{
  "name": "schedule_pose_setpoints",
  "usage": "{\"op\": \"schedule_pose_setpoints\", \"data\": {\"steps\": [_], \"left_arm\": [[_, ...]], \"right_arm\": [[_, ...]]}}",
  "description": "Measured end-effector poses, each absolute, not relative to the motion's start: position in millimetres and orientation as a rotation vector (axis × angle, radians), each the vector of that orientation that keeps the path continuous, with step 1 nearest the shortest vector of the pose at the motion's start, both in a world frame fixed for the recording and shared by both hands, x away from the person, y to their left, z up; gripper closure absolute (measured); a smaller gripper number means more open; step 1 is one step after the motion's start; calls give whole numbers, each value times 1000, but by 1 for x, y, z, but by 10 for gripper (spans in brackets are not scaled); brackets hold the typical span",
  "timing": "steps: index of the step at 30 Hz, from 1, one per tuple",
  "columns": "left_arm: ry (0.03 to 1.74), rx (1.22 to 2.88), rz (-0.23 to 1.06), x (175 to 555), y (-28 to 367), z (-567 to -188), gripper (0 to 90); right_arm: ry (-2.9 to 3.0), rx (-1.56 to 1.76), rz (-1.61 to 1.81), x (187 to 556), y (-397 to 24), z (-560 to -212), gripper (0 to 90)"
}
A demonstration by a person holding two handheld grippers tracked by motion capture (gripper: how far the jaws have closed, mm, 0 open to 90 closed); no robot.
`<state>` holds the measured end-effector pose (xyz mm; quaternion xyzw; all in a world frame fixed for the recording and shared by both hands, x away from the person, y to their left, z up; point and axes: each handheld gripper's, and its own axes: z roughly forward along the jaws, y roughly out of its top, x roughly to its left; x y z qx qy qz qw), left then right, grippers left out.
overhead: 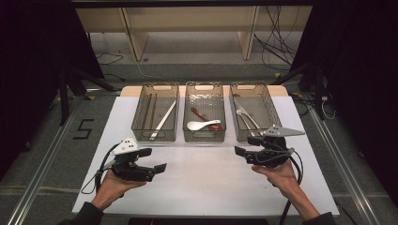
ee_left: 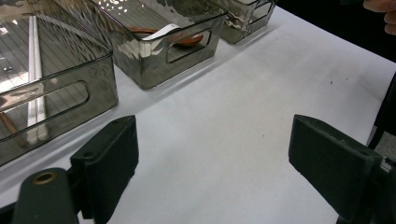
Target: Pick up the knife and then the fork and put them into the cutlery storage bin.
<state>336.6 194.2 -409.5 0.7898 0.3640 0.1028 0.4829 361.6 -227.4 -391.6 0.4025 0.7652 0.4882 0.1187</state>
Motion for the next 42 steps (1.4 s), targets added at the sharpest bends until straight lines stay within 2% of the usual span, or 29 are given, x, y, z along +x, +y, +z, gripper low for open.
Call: {"op": "schedule_pose_setpoints", "data": {"steps": [32, 42], "left_arm": [[877, 1917, 224, 331, 194, -409, 155], [869, 1914, 222, 329, 193, -410, 154]], "right_arm": [[2236, 1138, 1409, 325, -231, -413, 221], [2218, 1144, 1429, 320, -236, -412, 218]]}}
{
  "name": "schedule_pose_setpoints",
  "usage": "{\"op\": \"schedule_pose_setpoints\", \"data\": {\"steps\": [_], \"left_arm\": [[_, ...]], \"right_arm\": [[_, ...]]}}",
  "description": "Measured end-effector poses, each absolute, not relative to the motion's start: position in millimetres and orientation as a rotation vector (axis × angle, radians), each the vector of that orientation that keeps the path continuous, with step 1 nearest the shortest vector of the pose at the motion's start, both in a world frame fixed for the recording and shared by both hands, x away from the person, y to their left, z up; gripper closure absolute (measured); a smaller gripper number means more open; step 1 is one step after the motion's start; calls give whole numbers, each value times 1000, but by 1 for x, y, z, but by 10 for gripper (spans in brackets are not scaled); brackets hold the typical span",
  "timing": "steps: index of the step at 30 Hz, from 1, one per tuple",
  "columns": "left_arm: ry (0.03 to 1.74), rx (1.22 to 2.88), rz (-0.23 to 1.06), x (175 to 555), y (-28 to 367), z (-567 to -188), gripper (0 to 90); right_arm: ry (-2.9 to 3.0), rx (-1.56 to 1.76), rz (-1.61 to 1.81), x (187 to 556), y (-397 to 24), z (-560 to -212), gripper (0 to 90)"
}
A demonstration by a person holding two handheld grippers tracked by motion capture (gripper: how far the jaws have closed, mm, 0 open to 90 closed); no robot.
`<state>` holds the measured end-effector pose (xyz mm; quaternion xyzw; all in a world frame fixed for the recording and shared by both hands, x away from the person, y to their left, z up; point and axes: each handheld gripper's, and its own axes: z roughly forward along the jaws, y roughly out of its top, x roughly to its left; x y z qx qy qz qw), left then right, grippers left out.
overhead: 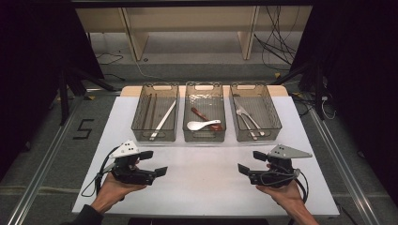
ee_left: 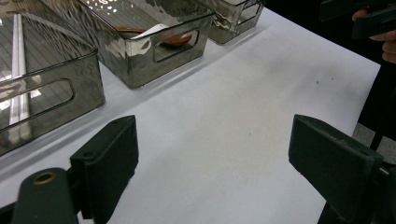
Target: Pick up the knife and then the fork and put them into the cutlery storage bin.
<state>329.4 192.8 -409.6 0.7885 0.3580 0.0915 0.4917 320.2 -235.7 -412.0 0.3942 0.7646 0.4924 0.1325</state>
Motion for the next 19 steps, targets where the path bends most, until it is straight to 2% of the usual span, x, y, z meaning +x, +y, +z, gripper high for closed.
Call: {"op": "schedule_pose_setpoints", "data": {"steps": [19], "left_arm": [[870, 1909, 235, 330, 193, -410, 154]], "right_arm": [[2220, 1149, 1427, 322, -236, -413, 215]]}}
